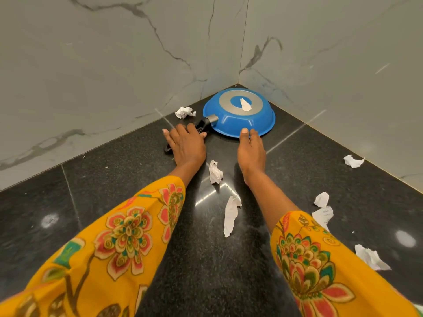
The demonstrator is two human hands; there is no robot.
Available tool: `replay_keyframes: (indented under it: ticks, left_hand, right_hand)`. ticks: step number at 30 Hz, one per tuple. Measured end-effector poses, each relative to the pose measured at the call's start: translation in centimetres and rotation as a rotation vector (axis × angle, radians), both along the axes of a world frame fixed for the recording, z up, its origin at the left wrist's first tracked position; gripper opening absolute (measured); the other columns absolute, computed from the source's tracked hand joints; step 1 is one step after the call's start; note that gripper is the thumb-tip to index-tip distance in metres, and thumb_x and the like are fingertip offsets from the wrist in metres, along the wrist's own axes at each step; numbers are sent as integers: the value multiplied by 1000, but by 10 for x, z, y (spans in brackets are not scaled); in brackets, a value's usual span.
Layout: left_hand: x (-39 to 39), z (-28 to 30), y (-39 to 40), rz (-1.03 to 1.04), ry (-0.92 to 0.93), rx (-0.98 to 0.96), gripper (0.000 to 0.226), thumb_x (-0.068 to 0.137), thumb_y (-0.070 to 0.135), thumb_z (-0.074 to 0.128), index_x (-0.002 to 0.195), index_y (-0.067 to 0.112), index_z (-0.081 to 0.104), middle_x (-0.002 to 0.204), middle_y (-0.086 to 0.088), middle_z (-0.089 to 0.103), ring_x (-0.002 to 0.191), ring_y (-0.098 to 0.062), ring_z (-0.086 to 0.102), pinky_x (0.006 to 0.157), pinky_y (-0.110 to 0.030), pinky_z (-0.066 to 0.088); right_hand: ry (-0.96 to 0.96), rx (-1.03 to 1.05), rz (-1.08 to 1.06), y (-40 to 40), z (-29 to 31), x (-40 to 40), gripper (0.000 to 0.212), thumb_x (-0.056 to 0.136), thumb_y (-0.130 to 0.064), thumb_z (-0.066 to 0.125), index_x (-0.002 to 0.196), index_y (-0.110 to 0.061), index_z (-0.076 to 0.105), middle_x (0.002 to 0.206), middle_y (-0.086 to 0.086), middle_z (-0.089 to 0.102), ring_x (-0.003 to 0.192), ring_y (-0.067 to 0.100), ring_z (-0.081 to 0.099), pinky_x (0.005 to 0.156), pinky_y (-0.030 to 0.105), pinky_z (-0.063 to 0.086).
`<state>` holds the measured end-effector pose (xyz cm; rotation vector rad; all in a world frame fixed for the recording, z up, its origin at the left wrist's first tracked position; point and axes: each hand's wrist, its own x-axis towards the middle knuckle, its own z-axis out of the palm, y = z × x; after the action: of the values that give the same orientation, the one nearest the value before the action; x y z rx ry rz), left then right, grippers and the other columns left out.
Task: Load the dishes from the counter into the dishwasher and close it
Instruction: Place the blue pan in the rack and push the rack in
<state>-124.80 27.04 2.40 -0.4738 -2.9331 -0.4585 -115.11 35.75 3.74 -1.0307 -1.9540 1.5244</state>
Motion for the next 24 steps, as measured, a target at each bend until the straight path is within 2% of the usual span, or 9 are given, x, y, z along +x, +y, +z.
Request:
replay_keyframes:
  ticks: [2, 4, 9, 13, 16, 20, 24]
  left_hand:
    - [6, 1, -6, -16, -14, 5, 42, 99, 37, 40, 127, 6, 44, 130, -17, 44, 123, -34, 38, 107, -45, 25]
    - [16, 3, -14, 6, -14, 3, 41, 99, 38, 40, 126, 7, 45, 128, -16, 47, 117, -32, 42, 97, -42, 33]
    - [45, 4, -39, 28, -20, -39, 42, 99, 40, 37, 126, 9, 45, 126, -16, 49, 114, -31, 44, 94, -43, 35]
    - [74, 18, -58, 0, -2, -44, 42, 99, 41, 35, 125, 10, 46, 122, -15, 51, 110, -30, 47, 91, -43, 35]
    - [93, 36, -73, -120, 123, -119, 40, 100, 41, 33, 118, 11, 51, 109, -13, 56, 95, -28, 52, 80, -40, 39]
    - [121, 51, -88, -272, 325, -141, 47, 93, 38, 29, 96, 8, 66, 73, -11, 58, 61, -27, 53, 56, -34, 41]
    - [162, 65, -99, -377, 404, -78, 47, 90, 36, 30, 92, 9, 68, 69, -9, 58, 57, -25, 53, 52, -34, 42]
  right_hand:
    - [4, -17, 5, -2, 0, 6, 57, 101, -41, 30, 150, -15, 20, 158, 2, 17, 145, 17, 15, 118, 35, 14]
    - [10, -22, 9, -6, 1, 15, 57, 101, -41, 30, 150, -15, 18, 158, 1, 14, 145, 16, 13, 118, 34, 13]
    - [64, -39, 37, -26, 10, 47, 55, 101, -37, 33, 150, -18, 16, 158, -2, 11, 145, 14, 13, 118, 34, 15]
    - [131, -14, 2, -34, 24, 81, 52, 101, -29, 37, 149, -16, 21, 157, -3, 13, 143, 12, 16, 111, 25, 17]
    - [141, 44, -74, -36, 42, 111, 52, 100, -27, 40, 148, -12, 25, 156, 0, 16, 143, 14, 18, 112, 27, 18]
    - [135, 106, -179, -31, 70, 154, 52, 100, -28, 41, 146, -8, 28, 156, 2, 17, 142, 16, 20, 110, 23, 18]
    - [174, 89, -327, -27, 99, 204, 44, 99, -30, 43, 134, -5, 46, 148, 10, 29, 133, 22, 35, 107, 29, 27]
